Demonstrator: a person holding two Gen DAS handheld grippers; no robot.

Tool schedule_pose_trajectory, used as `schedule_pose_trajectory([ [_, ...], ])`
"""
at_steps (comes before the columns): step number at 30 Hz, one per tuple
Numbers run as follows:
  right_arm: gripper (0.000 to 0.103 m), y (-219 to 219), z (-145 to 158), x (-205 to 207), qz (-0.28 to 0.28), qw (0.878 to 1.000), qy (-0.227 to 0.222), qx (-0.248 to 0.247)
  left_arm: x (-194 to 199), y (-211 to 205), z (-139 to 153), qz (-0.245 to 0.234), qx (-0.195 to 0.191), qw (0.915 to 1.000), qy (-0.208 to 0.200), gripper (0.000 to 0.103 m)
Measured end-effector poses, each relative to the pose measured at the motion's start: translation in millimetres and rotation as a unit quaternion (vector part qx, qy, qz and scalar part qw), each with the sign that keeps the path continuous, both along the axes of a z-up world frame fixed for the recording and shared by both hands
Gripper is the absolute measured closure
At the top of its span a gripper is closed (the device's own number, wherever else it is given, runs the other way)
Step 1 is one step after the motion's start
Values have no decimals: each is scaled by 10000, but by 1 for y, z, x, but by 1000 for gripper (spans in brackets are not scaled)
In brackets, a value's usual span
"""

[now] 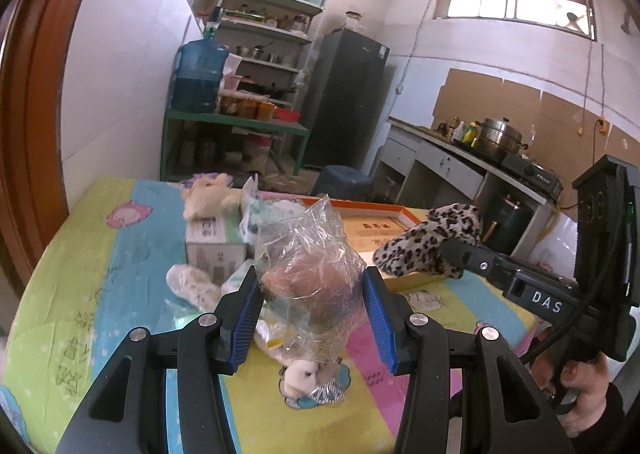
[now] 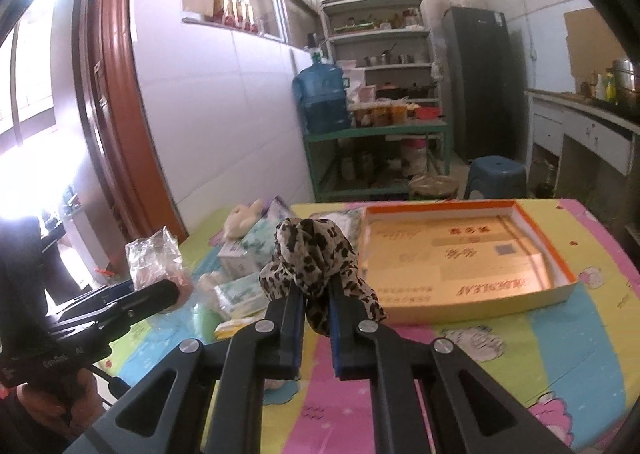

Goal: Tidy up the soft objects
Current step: 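Carry the bagged item and leopard scrunchie over the orange-rimmed box with both tools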

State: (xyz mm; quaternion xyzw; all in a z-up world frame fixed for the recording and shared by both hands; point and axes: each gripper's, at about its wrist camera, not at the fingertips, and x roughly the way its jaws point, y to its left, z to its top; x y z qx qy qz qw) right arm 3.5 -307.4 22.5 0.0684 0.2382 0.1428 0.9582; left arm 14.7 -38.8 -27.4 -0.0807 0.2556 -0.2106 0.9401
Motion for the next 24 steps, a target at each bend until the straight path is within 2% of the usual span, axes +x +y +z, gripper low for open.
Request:
schedule_pose_trajectory([
  [7, 92, -38, 11, 10, -360, 9992, -179, 12, 22, -29, 13, -179, 136, 9997, 5, 52],
  [17, 92, -92, 12, 30, -728, 9971, -214, 21, 71, -92, 27, -499, 234, 9985, 75, 52],
  [24, 92, -127, 3, 53, -909, 9956, -155, 177, 108, -129, 25, -430, 317, 9985, 131, 52],
])
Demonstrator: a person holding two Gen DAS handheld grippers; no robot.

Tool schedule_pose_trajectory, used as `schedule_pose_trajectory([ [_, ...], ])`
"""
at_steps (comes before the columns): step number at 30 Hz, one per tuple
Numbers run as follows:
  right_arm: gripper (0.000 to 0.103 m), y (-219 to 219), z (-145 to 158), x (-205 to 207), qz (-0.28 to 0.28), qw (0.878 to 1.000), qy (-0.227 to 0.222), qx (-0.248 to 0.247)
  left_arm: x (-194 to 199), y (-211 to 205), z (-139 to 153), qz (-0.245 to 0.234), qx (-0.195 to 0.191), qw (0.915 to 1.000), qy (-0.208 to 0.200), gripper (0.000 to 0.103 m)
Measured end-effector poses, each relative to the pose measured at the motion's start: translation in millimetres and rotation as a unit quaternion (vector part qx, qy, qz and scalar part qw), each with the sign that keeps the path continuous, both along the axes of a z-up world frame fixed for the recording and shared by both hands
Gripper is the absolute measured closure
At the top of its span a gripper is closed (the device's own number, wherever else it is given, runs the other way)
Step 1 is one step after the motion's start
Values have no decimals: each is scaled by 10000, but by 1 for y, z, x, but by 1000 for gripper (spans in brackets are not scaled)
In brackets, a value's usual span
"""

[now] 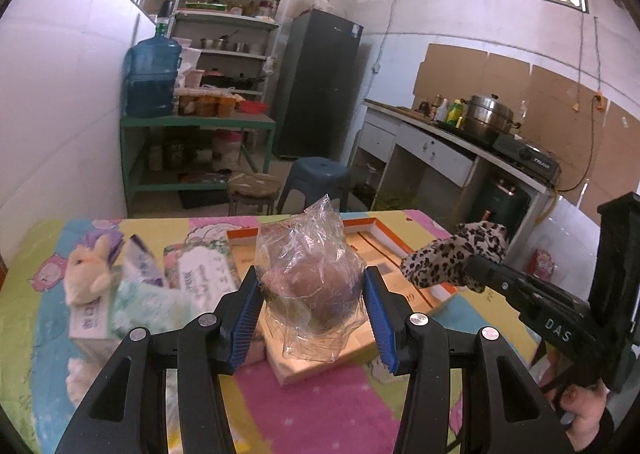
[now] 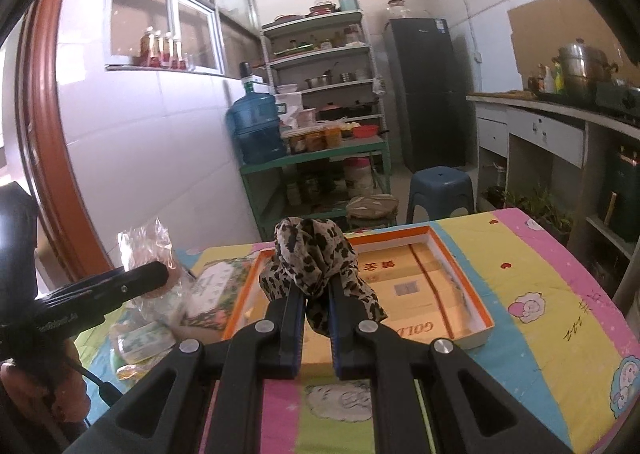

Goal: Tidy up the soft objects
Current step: 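Carry the bagged item and leopard scrunchie over the orange-rimmed box with both tools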

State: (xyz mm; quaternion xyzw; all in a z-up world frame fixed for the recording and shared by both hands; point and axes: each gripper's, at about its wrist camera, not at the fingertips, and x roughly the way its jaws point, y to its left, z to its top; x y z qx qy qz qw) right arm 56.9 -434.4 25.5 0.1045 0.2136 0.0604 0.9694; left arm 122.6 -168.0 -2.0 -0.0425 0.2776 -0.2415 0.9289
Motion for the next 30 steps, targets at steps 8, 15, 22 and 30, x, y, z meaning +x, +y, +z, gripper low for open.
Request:
schedule_pose_trajectory([
  [8, 92, -31, -19, 30, -89, 9998, 106, 158, 40, -42, -16, 79, 214, 9995, 200, 52],
  [15, 92, -44, -35, 54, -64, 9994, 245, 232, 68, -69, -32, 89, 387, 9986, 359, 52],
  [22, 92, -53, -49, 74, -61, 9988, 399, 287, 89, -88, -49, 107, 490, 9973, 539, 52],
  [30, 92, -56, -74, 90, -67, 9968, 708, 373, 111, -99, -77, 88, 542, 9943, 919, 52],
])
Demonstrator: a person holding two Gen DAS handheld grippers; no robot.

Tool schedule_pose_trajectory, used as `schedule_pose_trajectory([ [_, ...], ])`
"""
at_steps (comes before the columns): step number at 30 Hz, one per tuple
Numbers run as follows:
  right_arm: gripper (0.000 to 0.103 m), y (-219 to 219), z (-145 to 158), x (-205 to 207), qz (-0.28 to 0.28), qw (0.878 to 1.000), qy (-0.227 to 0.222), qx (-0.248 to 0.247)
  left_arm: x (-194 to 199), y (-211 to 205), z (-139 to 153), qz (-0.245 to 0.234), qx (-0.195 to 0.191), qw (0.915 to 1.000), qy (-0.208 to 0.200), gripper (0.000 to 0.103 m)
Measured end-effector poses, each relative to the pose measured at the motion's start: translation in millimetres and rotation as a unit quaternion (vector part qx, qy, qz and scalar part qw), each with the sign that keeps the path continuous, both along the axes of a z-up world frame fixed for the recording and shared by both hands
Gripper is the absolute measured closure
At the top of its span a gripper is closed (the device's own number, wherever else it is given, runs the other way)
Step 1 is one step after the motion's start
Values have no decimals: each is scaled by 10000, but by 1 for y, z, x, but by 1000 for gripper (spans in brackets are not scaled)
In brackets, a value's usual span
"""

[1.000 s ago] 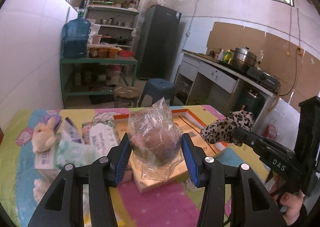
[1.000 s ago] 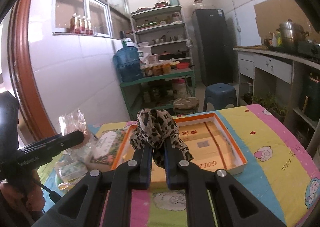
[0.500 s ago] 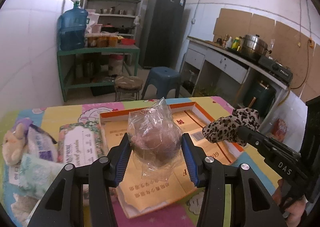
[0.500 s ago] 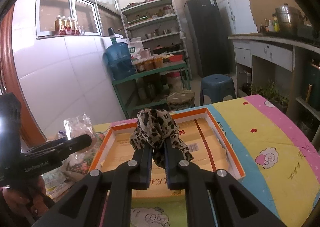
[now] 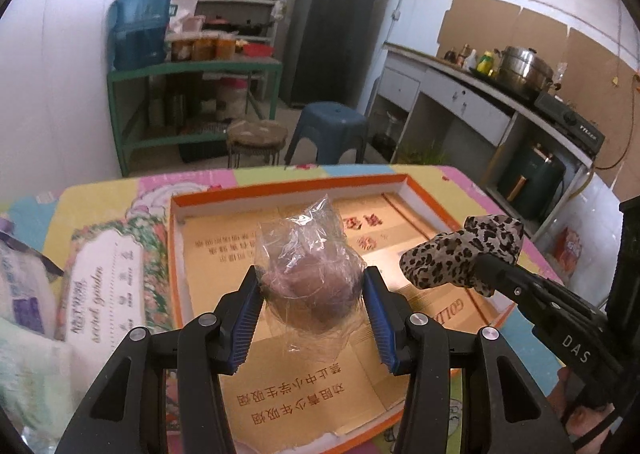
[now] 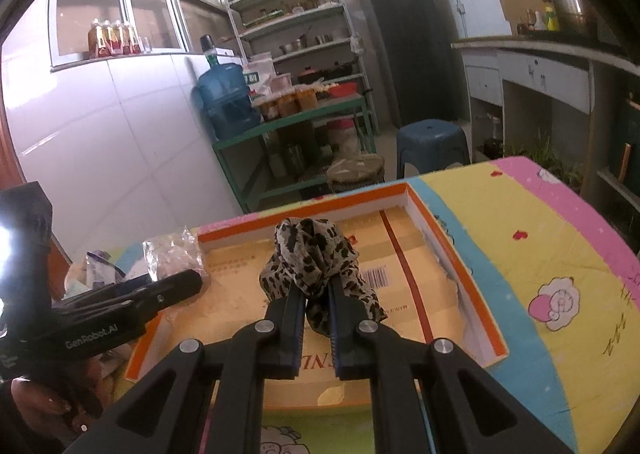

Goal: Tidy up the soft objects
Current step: 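Carry the bagged item and leopard scrunchie over the orange-rimmed box with both tools, then lower both items into the box and open both tools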

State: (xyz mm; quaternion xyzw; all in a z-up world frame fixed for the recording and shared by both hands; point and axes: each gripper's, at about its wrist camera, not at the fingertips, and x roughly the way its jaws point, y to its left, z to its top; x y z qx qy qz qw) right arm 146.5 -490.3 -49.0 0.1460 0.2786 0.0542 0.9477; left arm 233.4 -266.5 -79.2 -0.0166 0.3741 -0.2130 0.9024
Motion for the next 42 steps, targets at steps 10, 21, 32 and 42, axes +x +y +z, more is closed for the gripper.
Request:
schedule_pose_trajectory([
  [10, 90, -4, -21, 9, -137, 9989, 434, 100, 15, -5, -30, -93, -143, 9984, 544, 51],
  [21, 30, -12, -31, -5, -454, 9969, 515, 395, 3, -11, -25, -316, -152, 9991, 243, 28],
  [32, 30, -7, -17, -29, -515, 9975, 392, 301, -21, 6, -10, -354, -419, 9982, -242, 26],
  [42, 30, 4, 1, -55, -544, 9978, 162, 329, -44, 19, 4, -429, -582, 9970, -290, 25],
])
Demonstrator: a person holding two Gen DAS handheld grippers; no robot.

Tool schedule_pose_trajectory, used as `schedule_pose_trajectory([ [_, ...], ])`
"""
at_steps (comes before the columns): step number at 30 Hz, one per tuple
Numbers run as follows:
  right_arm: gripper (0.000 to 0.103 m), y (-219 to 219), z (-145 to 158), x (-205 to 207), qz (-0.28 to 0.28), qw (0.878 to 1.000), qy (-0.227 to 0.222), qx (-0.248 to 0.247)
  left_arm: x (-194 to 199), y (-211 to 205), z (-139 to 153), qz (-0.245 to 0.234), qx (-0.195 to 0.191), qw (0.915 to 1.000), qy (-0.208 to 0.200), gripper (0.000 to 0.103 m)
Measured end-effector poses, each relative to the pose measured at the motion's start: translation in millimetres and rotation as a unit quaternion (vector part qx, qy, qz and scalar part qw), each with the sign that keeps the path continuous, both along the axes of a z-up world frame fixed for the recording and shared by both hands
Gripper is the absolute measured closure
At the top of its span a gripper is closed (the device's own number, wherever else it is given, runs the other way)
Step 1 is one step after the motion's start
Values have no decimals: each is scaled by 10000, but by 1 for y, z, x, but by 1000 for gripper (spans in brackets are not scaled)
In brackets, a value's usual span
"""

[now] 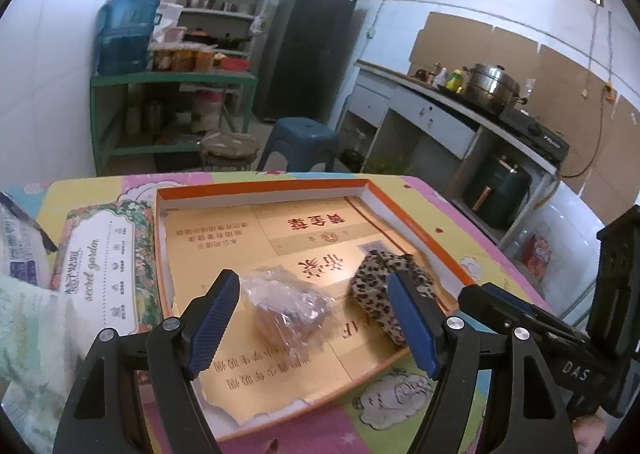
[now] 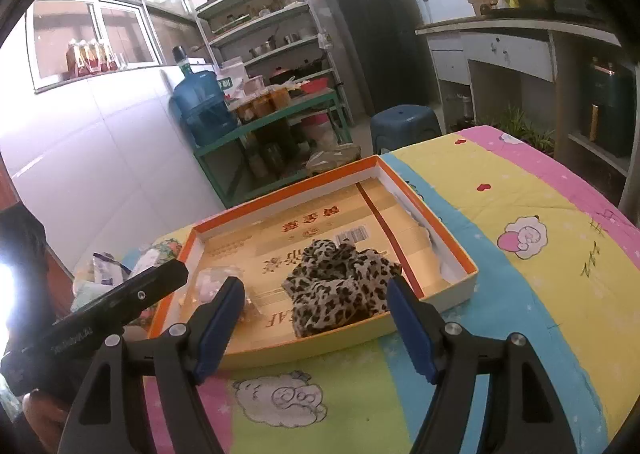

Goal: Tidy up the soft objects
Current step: 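Lower both items into the box and open both tools, then move both tools back toward the pile of soft items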

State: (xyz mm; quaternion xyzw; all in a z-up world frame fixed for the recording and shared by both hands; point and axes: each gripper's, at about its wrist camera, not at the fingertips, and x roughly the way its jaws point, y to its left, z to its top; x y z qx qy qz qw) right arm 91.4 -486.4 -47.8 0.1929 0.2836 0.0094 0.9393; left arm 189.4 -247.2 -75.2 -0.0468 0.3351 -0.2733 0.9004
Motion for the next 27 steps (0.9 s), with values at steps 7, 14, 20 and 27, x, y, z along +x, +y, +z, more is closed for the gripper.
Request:
schedule_pose_trajectory([
  [7, 30, 10, 11, -21, -39, 9999, -107, -14, -35, 18, 21, 20, -245, 9992, -330, 26],
  [14, 30, 31, 19, -37, 34, 9997, -154, -176, -66, 43, 36, 162, -276, 9977, -594, 26],
  [20, 30, 47, 23, -46, 94, 9994, -144, -293, -79, 70, 45, 248, -471, 9972, -535, 25],
  [27, 30, 66, 35, -57, 180, 9990, -209, -346, -99, 101, 55, 465, -421, 9952, -750, 25],
])
